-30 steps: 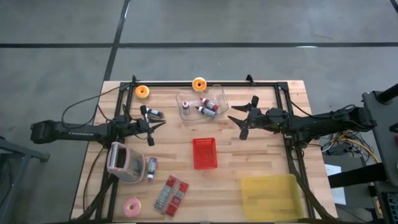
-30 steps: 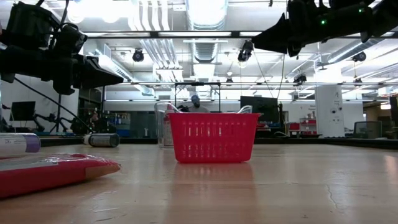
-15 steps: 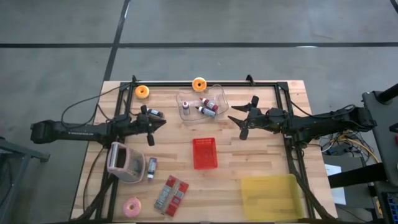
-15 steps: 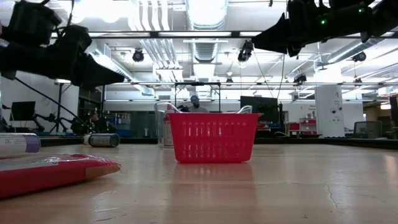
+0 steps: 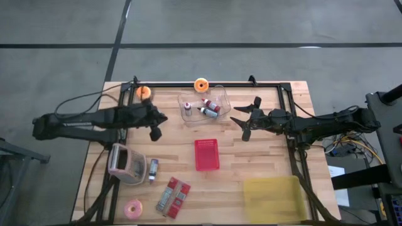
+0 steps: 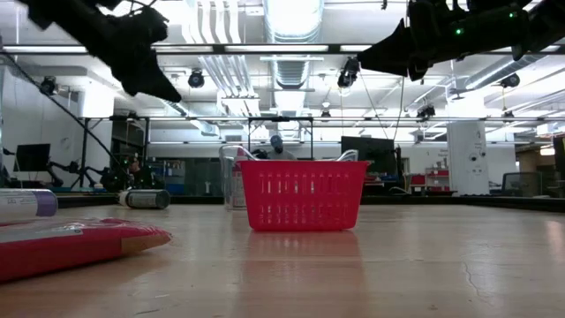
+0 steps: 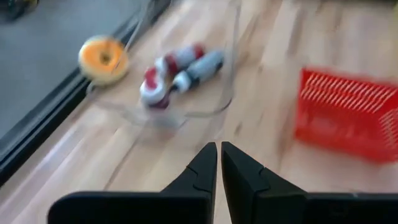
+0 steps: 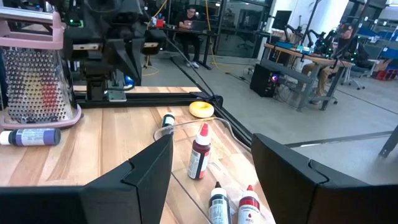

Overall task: Pick & Place Food Item
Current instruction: Put the black food coloring bottle into the transparent bin

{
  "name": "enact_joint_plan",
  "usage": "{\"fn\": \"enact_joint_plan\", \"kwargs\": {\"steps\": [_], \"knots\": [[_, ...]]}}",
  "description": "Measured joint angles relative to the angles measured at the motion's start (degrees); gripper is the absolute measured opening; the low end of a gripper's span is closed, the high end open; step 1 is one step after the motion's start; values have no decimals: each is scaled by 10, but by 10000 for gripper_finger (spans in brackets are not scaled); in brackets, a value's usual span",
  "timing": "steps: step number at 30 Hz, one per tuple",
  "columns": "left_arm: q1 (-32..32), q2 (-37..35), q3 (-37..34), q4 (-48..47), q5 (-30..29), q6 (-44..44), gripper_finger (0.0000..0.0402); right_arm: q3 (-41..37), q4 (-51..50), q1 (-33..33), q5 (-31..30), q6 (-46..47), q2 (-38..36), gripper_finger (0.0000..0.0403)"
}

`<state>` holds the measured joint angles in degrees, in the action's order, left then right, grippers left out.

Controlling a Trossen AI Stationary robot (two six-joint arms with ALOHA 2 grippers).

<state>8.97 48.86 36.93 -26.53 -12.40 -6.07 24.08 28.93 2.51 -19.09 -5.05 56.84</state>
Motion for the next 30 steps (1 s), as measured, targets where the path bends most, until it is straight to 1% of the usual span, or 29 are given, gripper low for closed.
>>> {"fn": "enact_joint_plan", "kwargs": {"steps": [2, 6, 9, 11, 15, 19, 22, 24, 27, 30], "knots": [[2, 44, 50, -65, -17, -12, 28, 0, 0, 0, 0, 1, 0, 215], [26, 133, 143, -179, -46, -105, 28, 0, 0, 0, 0, 1, 0, 215], [56, 196, 192, -267, -46, -118, 28, 0, 0, 0, 0, 0, 0, 215], [79, 229, 209, -297, -27, -135, 28, 0, 0, 0, 0, 1, 0, 215], [121, 271, 211, -301, 20, -156, 28, 0, 0, 0, 0, 1, 0, 215], [158, 289, 210, -301, 49, -96, 28, 0, 0, 0, 0, 1, 0, 215], [183, 289, 210, -290, 58, -153, 28, 0, 0, 0, 0, -1, 0, 215], [195, 288, 210, -290, 73, -172, 33, 0, 0, 0, 0, 0, 0, 215], [206, 289, 210, -285, 87, -167, 58, 0, 0, 0, 0, -1, 0, 215], [209, 290, 210, -280, 99, -167, 103, 0, 0, 0, 0, 1, 0, 215]]}}
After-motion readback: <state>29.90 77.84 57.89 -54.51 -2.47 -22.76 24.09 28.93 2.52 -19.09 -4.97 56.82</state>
